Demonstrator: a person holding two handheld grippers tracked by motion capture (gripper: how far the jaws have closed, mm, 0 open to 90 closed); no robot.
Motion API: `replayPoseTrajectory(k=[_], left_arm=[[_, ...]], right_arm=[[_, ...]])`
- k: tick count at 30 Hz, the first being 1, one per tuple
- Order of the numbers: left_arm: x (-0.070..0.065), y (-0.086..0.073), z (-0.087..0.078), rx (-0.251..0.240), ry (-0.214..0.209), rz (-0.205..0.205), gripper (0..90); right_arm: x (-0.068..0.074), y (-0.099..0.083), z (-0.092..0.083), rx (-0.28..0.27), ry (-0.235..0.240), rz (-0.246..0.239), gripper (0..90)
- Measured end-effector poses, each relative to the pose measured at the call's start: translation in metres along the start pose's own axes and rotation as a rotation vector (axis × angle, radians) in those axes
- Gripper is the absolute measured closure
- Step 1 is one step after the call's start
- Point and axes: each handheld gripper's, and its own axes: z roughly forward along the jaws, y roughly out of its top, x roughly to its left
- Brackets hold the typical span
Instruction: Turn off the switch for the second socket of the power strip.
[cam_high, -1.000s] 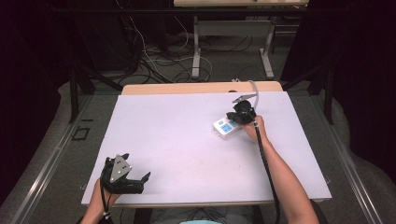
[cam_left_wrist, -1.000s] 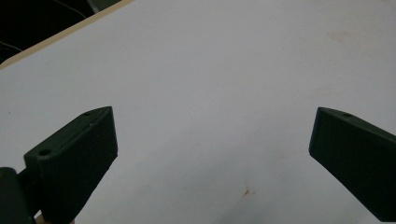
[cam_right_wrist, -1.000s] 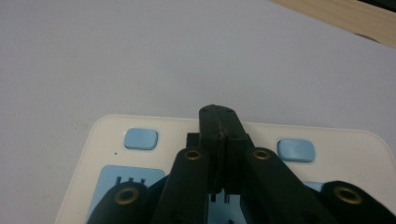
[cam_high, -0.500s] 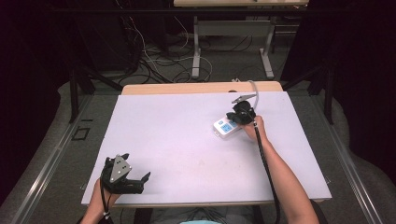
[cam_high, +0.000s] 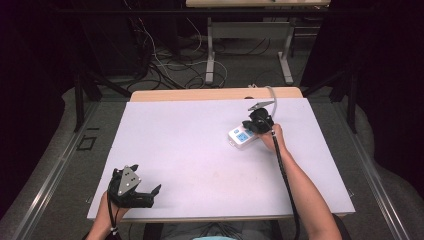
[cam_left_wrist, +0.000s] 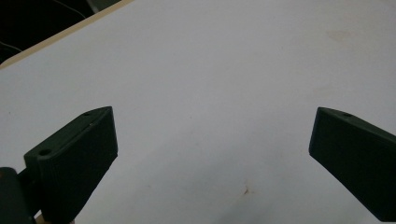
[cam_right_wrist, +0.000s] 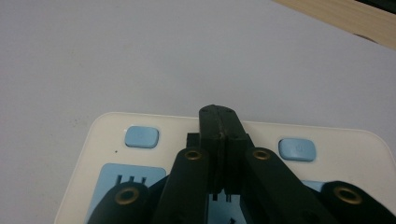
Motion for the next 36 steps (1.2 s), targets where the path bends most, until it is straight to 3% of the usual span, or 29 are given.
replayPoseTrajectory(k=[15, 22, 23, 36], left_arm=[[-0.0006, -0.0004, 0.0001, -0.006, -0.004, -0.002, 0.9], [-0.0006, -0.0004, 0.0001, -0.005, -0.005, -0.002, 0.9], [-0.0004, -0.0002, -0.0004, -0.001, -0.006, 0.000, 0.9], [-0.0013, 0.0001, 0.0002, -0.001, -0.012, 0.000, 0.9]], right_arm=[[0.0026, 0.0006, 0.0002, -0.004, -0.028, -0.035, 90.0], [0.0020, 0.0011, 0.0004, -0.007, -0.019, -0.051, 90.0], [0.0031, 0.0007, -0.0001, -0.004, -0.023, -0.031, 90.0], [0.0054, 0.0033, -0.0025, -0.003, -0.043, -0.042, 90.0]])
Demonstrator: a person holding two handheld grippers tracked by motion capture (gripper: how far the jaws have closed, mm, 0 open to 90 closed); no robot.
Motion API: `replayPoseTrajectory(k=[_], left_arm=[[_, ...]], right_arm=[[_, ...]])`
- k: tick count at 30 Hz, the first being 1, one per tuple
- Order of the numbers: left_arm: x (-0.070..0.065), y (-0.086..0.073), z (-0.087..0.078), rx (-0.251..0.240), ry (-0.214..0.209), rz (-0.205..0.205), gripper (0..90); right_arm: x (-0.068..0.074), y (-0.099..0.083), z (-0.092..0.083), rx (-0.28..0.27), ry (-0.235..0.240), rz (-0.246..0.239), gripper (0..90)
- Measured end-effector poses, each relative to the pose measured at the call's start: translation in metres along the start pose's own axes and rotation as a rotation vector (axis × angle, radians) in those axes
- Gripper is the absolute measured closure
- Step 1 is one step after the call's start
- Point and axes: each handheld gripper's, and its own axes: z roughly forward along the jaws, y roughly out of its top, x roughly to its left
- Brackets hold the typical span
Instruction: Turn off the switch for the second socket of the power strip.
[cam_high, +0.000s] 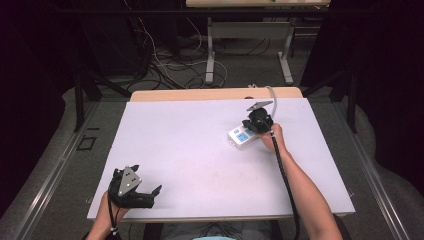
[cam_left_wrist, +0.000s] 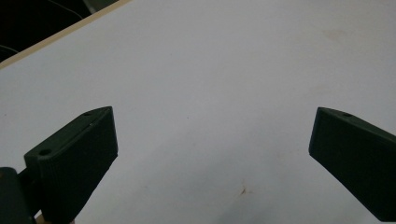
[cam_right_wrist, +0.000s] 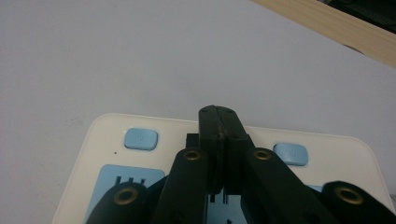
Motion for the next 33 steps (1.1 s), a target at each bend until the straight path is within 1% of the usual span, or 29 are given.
replayPoseTrajectory(k=[1, 2, 5, 9, 12, 15, 16, 21, 22, 23, 24, 25, 26, 27, 29, 30, 32, 33], left_arm=[[0.000, 0.000, 0.000, 0.001, -0.001, 0.002, 0.9], [0.000, 0.000, 0.000, 0.000, 0.000, 0.000, 0.9], [0.000, 0.000, 0.000, -0.001, 0.000, 0.001, 0.9], [0.000, 0.000, 0.000, -0.001, 0.000, 0.001, 0.9], [0.000, 0.000, 0.000, -0.001, -0.001, 0.002, 1.0], [-0.001, 0.000, 0.000, -0.003, -0.005, 0.001, 0.9], [-0.001, 0.000, 0.000, -0.002, -0.005, 0.002, 0.9], [-0.001, 0.000, 0.000, -0.002, -0.004, 0.002, 1.0], [-0.001, 0.000, 0.000, 0.000, -0.003, 0.003, 1.0], [-0.001, 0.000, 0.000, 0.001, -0.002, 0.005, 1.0], [-0.001, 0.000, 0.000, 0.000, -0.002, 0.003, 1.0], [-0.001, 0.000, 0.000, -0.001, -0.001, 0.004, 1.0], [-0.001, 0.000, 0.000, -0.005, 0.000, 0.005, 1.0], [-0.001, 0.000, 0.000, -0.005, 0.001, 0.006, 1.0], [-0.001, 0.000, 0.000, -0.006, 0.004, 0.008, 1.0], [-0.001, 0.000, 0.000, -0.005, 0.002, 0.009, 1.0], [-0.001, 0.000, 0.000, -0.006, 0.004, 0.007, 0.9], [-0.001, 0.000, 0.000, -0.006, 0.004, 0.007, 1.0]], right_arm=[[0.000, 0.000, 0.000, -0.001, 0.002, 0.004, 90.0], [-0.001, 0.000, 0.000, -0.003, 0.001, -0.008, 90.0], [0.000, 0.000, 0.000, -0.001, 0.001, 0.000, 90.0], [0.000, 0.000, 0.000, 0.000, -0.004, 0.000, 90.0], [0.000, 0.000, 0.000, -0.005, 0.001, 0.001, 89.9], [0.000, 0.001, 0.000, 0.002, -0.013, -0.003, 89.3], [-0.001, 0.001, -0.001, -0.007, -0.011, -0.017, 89.1], [-0.002, 0.003, -0.008, -0.045, -0.013, -0.009, 87.1], [-0.002, 0.004, -0.008, -0.052, 0.001, -0.013, 85.4], [-0.002, 0.004, -0.009, -0.049, -0.005, -0.013, 82.5], [-0.001, 0.004, -0.009, -0.049, -0.001, -0.009, 77.1], [-0.001, 0.005, -0.009, -0.049, 0.004, -0.009, 69.2], [-0.002, 0.005, -0.009, -0.045, -0.001, -0.008, 59.6], [-0.002, 0.005, -0.009, -0.050, 0.010, 0.011, 52.7], [-0.003, 0.006, -0.010, -0.052, 0.019, 0.006, 42.3], [-0.003, 0.006, -0.011, -0.057, 0.016, 0.013, 35.5], [-0.004, 0.006, -0.013, -0.065, 0.032, 0.012, 28.2], [-0.005, 0.006, -0.014, -0.068, 0.030, 0.015, 24.1]])
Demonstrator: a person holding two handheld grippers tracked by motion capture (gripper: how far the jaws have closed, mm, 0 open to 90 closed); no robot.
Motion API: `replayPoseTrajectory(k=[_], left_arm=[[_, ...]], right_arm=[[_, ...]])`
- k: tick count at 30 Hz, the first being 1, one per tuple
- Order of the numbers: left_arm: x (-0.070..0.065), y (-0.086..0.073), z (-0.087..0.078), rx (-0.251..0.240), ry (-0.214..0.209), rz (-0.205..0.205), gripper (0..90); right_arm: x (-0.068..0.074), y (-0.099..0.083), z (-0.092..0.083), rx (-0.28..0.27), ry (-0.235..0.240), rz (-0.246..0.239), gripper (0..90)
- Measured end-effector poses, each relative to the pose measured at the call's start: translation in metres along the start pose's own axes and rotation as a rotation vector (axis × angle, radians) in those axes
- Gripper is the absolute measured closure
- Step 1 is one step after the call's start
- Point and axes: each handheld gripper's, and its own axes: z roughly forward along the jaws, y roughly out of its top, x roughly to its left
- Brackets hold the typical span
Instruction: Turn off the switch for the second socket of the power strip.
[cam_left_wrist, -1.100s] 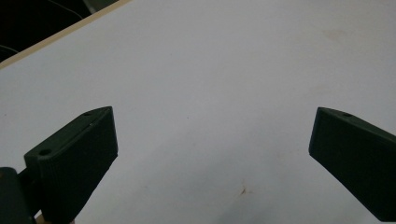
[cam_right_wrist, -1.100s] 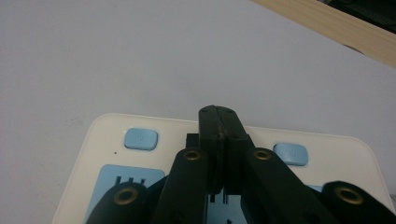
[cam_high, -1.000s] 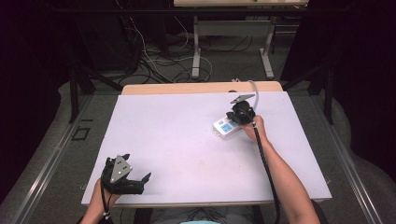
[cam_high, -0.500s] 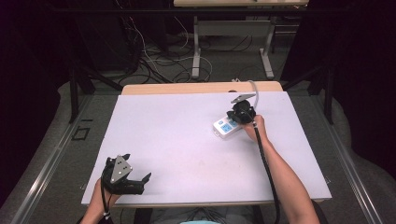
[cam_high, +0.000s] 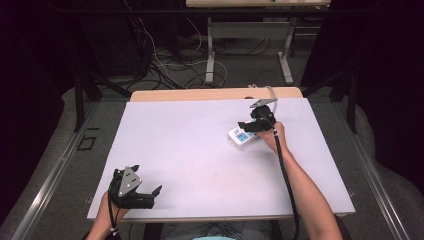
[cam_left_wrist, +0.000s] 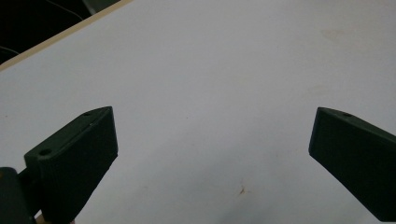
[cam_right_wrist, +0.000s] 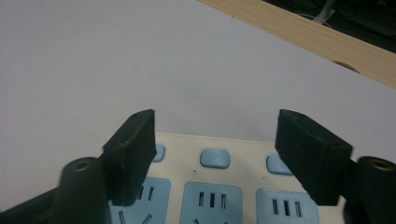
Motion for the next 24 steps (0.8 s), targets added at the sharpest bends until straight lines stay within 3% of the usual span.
replayPoseTrajectory(k=[5, 12, 24], left_arm=[[0.000, 0.000, -0.001, 0.005, -0.002, 0.001, 1.0], [0.000, 0.000, -0.001, 0.005, 0.000, -0.001, 1.0], [0.000, 0.000, -0.001, 0.004, -0.002, -0.004, 1.0]], right_arm=[[-0.002, 0.000, -0.003, -0.016, 0.015, 0.007, 13.7], [-0.002, 0.000, -0.005, 0.016, 0.037, 0.023, 1.2], [0.000, 0.000, -0.014, 0.010, 0.066, 0.034, 0.0]])
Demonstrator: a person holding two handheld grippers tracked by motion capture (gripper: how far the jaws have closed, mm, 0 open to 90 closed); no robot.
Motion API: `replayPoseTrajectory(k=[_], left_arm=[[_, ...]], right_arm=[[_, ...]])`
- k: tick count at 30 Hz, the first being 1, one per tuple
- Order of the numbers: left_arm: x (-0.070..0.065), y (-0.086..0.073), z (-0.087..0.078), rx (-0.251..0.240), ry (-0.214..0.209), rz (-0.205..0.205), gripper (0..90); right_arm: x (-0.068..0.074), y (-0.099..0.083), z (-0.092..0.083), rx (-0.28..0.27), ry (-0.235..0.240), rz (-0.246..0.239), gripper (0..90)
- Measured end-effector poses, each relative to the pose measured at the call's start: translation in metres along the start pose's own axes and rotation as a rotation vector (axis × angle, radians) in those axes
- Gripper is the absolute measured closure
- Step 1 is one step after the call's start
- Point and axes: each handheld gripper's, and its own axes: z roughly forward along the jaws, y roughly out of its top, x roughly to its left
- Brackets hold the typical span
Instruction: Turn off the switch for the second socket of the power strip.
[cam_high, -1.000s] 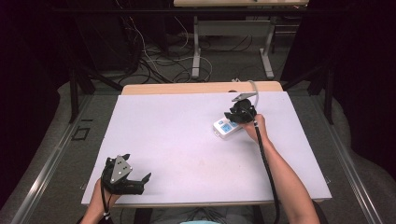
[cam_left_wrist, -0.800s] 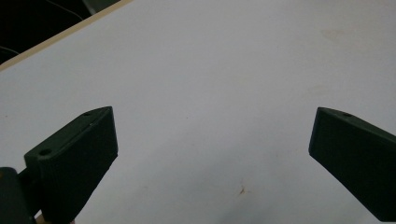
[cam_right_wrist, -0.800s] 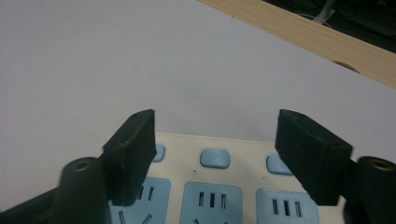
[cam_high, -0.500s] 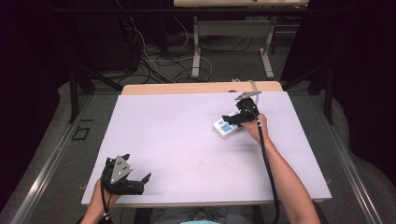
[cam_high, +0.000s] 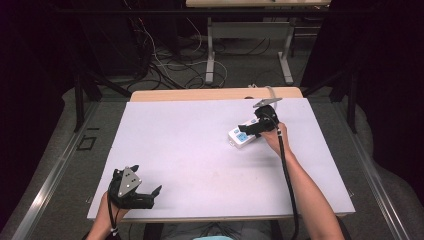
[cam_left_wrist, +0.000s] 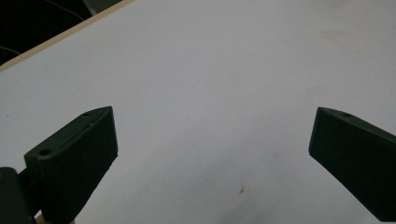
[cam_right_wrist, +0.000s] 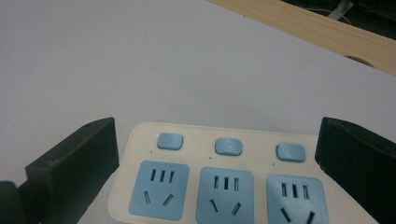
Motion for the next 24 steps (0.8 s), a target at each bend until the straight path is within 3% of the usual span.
replayPoseTrajectory(k=[10, 11, 15, 17, 24], left_arm=[[0.001, 0.000, 0.000, -0.002, 0.001, 0.001, 0.9], [0.000, 0.000, 0.000, -0.002, 0.000, 0.001, 1.0], [0.000, 0.000, 0.000, 0.001, 0.001, 0.003, 1.0], [0.001, 0.000, 0.000, 0.000, 0.000, 0.002, 0.9], [0.002, 0.000, 0.000, 0.001, 0.005, 0.013, 1.0]], right_arm=[[0.004, -0.005, -0.013, 0.007, 0.005, 0.014, 0.0], [0.004, -0.006, -0.013, -0.003, 0.001, -0.010, 0.0], [0.009, -0.006, -0.021, -0.003, 0.012, 0.017, 0.0], [0.010, -0.007, -0.024, -0.008, 0.010, -0.003, 0.0], [0.013, -0.011, -0.033, -0.001, 0.011, -0.004, 0.0]])
